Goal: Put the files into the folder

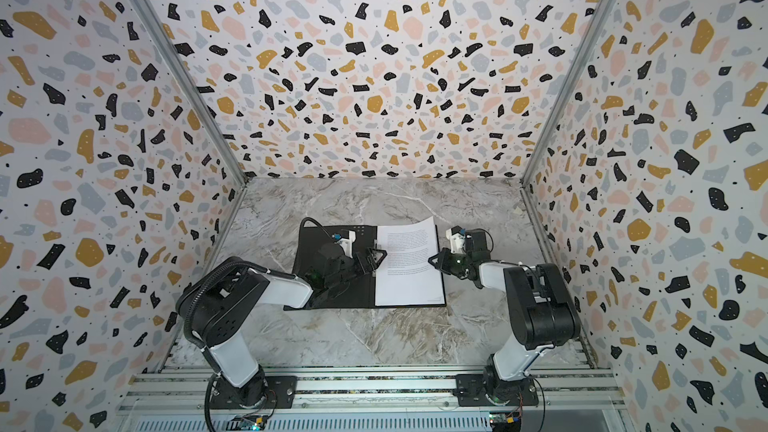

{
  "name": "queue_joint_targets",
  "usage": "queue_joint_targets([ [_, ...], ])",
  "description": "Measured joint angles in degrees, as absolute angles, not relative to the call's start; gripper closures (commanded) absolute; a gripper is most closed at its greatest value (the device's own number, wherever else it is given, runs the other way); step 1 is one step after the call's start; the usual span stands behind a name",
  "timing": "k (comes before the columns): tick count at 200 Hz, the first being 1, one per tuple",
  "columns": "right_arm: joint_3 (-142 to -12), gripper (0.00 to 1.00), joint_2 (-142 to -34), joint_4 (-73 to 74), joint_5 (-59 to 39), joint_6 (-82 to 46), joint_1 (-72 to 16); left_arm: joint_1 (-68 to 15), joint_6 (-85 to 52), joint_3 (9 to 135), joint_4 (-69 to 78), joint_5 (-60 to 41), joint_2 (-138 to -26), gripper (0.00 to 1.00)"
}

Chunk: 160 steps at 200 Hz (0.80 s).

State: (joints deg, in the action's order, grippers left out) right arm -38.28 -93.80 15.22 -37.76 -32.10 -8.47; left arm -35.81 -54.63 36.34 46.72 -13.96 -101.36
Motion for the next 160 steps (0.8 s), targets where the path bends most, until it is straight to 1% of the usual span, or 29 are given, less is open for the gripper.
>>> queue_joint_targets([
  [160, -37.63, 1.0, -93.8, 16.78, -37.69, -34.5, -8.82, -35.81, -54.65, 35.7, 46.74, -13.85, -101.38, 0.0],
])
